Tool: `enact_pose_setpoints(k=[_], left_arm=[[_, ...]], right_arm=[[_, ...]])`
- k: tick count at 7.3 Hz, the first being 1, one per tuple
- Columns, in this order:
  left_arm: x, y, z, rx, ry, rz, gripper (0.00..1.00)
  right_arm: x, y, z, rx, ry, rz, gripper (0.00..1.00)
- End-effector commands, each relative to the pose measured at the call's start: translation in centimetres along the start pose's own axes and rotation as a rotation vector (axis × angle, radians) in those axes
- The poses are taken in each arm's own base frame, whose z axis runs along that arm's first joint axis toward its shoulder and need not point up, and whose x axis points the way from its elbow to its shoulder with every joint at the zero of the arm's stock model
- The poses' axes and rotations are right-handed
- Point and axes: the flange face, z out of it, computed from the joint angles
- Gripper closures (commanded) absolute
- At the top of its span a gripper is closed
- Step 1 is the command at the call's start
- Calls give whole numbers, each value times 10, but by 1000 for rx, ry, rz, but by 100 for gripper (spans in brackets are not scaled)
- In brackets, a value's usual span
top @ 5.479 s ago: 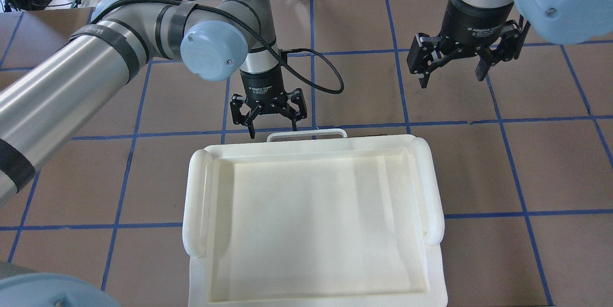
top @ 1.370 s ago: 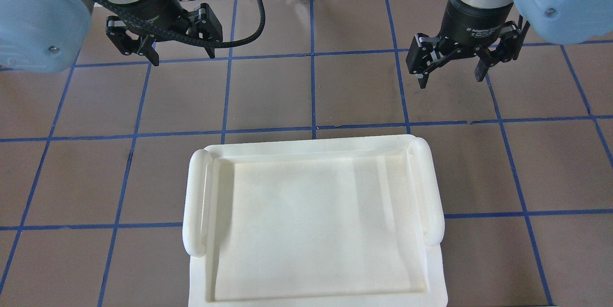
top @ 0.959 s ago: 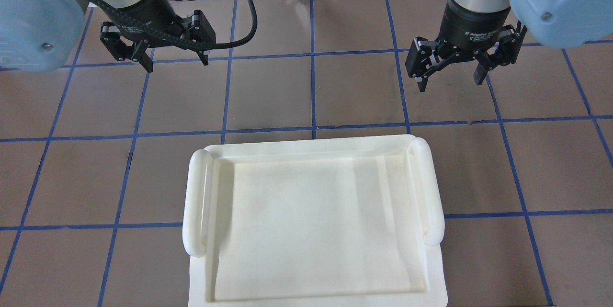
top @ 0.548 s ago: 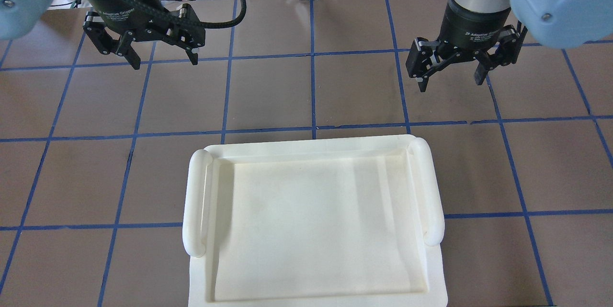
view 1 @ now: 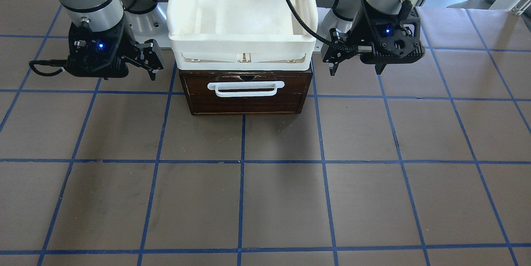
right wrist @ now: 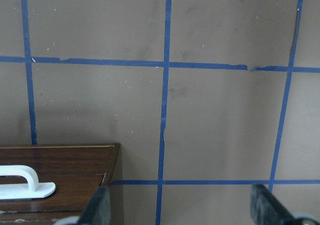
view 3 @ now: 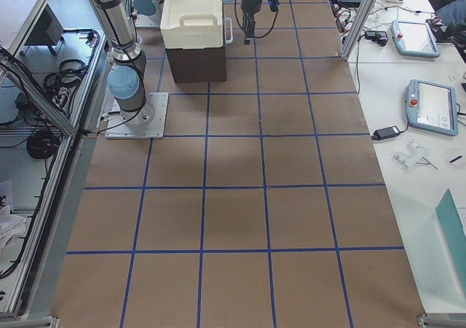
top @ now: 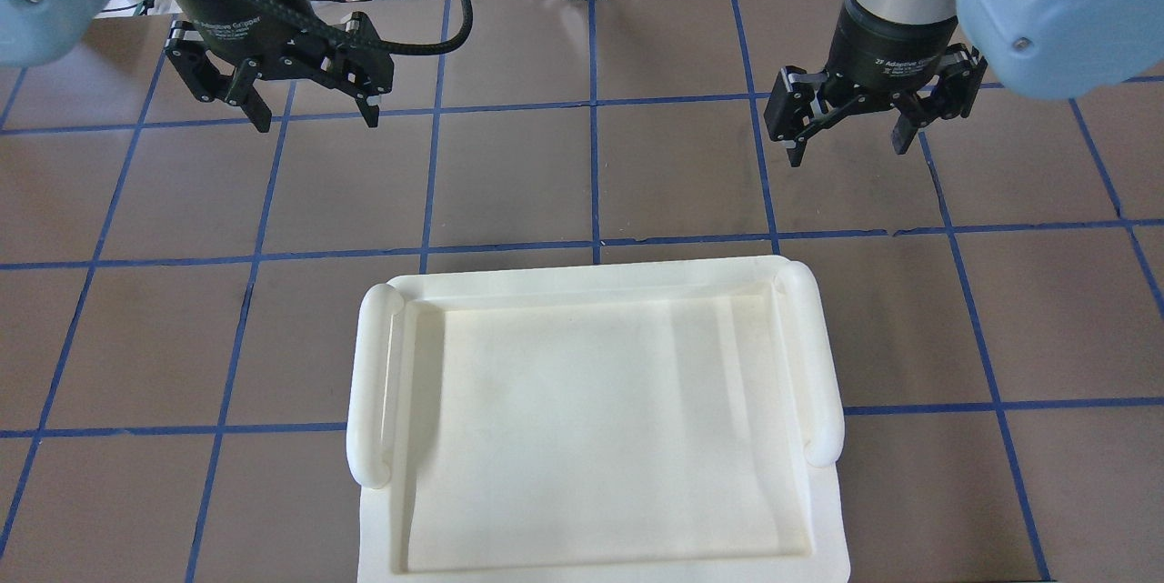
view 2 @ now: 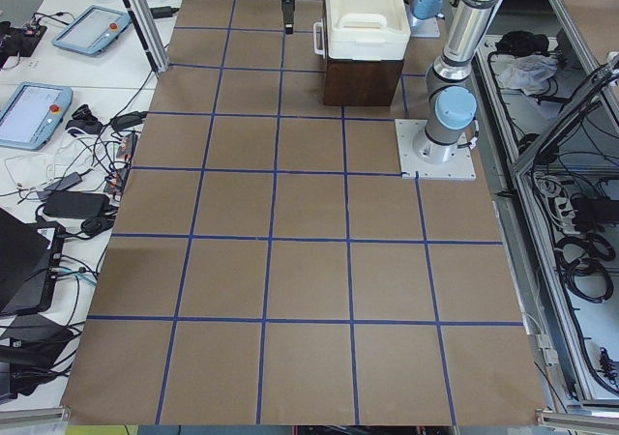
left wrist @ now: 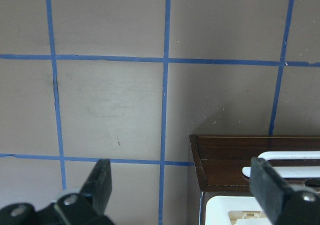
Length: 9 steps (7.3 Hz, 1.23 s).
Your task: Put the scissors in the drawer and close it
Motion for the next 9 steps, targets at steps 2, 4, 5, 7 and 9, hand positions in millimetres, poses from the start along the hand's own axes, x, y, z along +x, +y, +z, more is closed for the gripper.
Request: enact_pose_setpoints(k=[2, 4, 5, 7, 9], left_arm=[[2, 0, 2, 5, -1, 7, 0], [2, 0, 2, 5, 1, 4, 0], [3, 0, 3, 0, 0, 4, 0], [5, 3, 8, -7, -2, 9, 0], [6, 2, 8, -1, 0, 9, 0]], right_arm=[[-1, 0, 9, 8, -7, 10, 0], [-1, 0, 9, 8, -6, 10, 0], [-1, 0, 9, 10, -6, 10, 0], [-1, 0, 9, 10, -6, 8, 0], [-1, 0, 9, 10, -3, 7, 0]])
